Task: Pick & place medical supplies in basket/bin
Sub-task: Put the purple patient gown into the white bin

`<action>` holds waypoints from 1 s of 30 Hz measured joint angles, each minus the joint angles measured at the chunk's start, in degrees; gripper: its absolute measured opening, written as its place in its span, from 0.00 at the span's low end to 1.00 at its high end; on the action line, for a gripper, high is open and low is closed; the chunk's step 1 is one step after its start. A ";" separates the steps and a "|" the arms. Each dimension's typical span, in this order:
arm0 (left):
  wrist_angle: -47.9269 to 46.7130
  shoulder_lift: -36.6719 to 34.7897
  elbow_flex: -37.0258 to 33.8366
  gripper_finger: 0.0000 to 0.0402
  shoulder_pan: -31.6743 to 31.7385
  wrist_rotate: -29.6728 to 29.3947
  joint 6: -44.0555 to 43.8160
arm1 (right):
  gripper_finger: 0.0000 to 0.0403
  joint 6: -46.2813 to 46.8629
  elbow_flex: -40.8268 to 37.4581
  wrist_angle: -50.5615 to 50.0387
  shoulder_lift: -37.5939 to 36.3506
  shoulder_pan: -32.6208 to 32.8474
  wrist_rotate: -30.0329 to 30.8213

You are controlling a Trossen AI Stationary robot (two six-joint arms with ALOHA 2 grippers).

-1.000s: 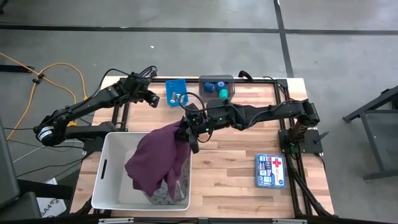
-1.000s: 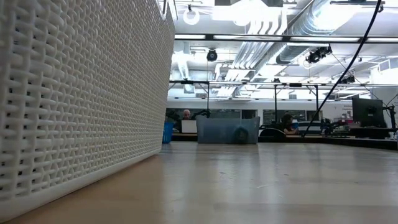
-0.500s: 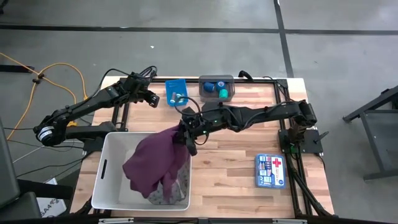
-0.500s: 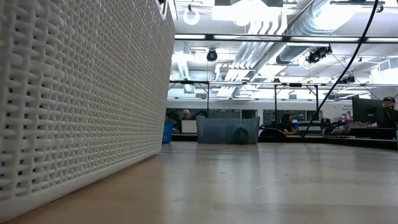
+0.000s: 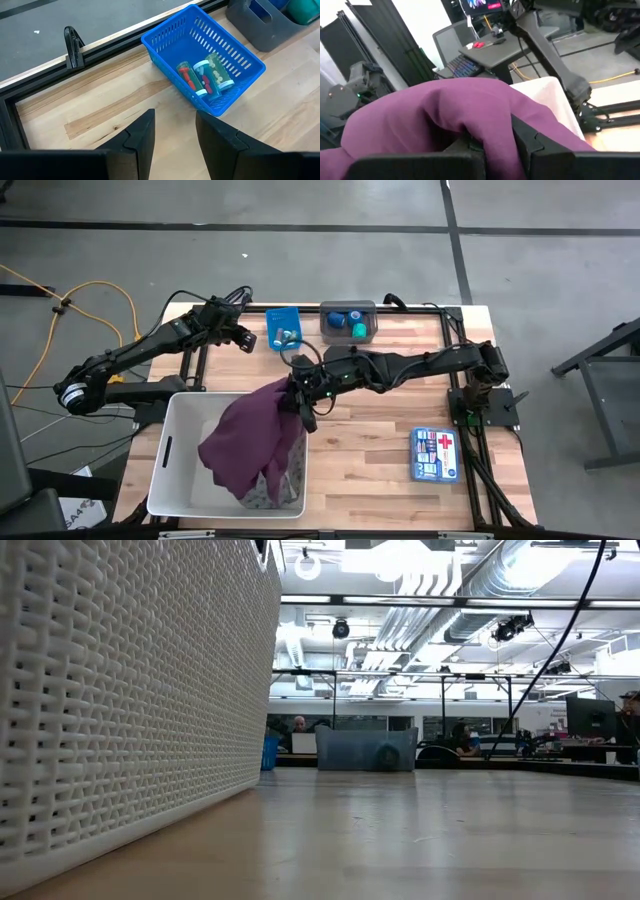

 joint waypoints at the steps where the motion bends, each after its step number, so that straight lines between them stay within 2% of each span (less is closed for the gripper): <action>1: 0.00 0.00 0.00 0.34 0.02 0.00 0.00 | 0.10 0.03 0.00 -0.04 0.25 0.05 -0.05; 30: 0.07 -0.01 0.00 0.34 0.02 0.00 0.00 | 0.10 0.00 -0.02 0.04 1.64 0.28 1.48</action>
